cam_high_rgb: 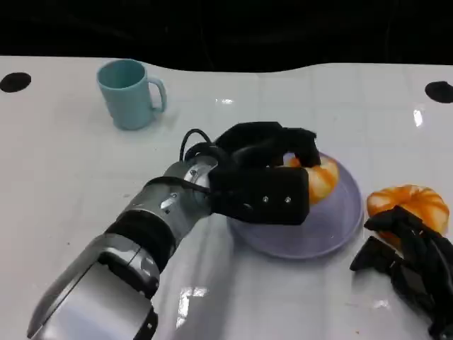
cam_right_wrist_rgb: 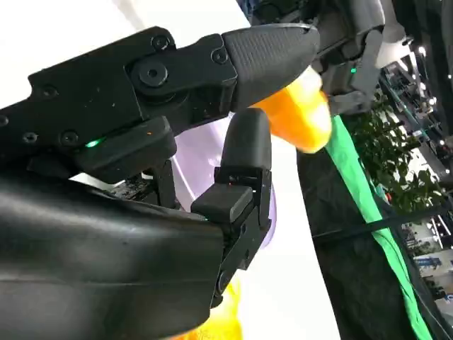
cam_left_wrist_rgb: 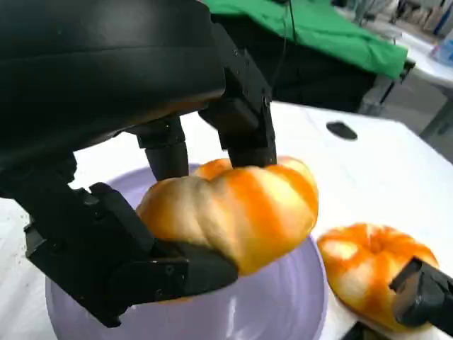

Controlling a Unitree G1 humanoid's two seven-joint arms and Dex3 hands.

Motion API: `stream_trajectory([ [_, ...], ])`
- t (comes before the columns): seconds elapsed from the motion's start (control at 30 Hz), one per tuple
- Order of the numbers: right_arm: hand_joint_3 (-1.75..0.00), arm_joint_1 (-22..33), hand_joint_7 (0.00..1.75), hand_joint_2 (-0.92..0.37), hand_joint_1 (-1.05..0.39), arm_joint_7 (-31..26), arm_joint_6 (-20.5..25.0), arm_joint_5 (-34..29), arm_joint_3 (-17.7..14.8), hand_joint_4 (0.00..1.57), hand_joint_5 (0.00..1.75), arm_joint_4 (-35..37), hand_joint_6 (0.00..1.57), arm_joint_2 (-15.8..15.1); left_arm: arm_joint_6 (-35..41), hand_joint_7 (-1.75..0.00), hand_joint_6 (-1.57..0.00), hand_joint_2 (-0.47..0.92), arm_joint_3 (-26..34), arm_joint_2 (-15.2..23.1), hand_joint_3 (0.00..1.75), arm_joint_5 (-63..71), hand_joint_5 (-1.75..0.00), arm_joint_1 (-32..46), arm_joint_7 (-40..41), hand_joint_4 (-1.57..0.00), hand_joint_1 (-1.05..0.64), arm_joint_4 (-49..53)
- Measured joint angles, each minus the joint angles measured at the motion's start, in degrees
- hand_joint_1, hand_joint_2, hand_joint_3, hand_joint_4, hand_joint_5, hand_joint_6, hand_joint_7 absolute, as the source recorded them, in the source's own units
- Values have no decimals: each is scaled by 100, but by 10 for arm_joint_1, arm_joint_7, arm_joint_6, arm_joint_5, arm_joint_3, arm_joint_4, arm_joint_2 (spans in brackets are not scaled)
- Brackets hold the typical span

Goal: Grasp the bread from the table and place it into the plate.

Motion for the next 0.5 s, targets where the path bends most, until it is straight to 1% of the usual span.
stream_trajectory([
  [0.03, -21, 0, 128, -92, -53, 0, 1, 0, 0, 64, 156, -1, 58, 0, 2, -4, -65, 92, -1, 0, 36, 1, -92, -1, -8, -33, -47, 0],
  [0.1, -23, 1, 128, -92, -52, 0, 0, -1, 1, 64, 155, -1, 58, 0, 10, -1, -42, 92, -6, 2, 39, 7, -52, -3, -21, -28, -68, 0],
  [0.17, -23, 1, 128, -92, -52, 0, -2, -2, 2, 64, 155, -1, 58, 0, 18, 0, -29, 92, -13, 7, 43, 12, -38, -5, -30, -22, -80, -1],
  [0.23, -23, 3, 127, -92, -52, -2, -2, -2, 3, 64, 155, -3, 58, 0, 24, 0, -24, 92, -17, 12, 49, 16, -31, -6, -33, -16, -87, -3],
  [0.3, -21, 4, 124, -92, -53, -3, -2, -2, 3, 66, 153, -5, 62, 0, 29, 0, -23, 92, -24, 15, 63, 22, -27, -6, -33, -8, -94, -5],
  [0.4, -24, 6, 125, -92, -52, -9, -2, -6, 5, 65, 155, -10, 60, 0, 38, 0, -23, 92, -41, 20, 72, 44, -25, -10, -31, -4, -98, -13],
  [0.5, -24, 6, 125, -92, -51, -7, -1, -7, 4, 64, 155, -11, 59, 0, 42, -1, -24, 92, -51, 25, 76, 57, -25, -16, -22, -3, -100, -18],
])
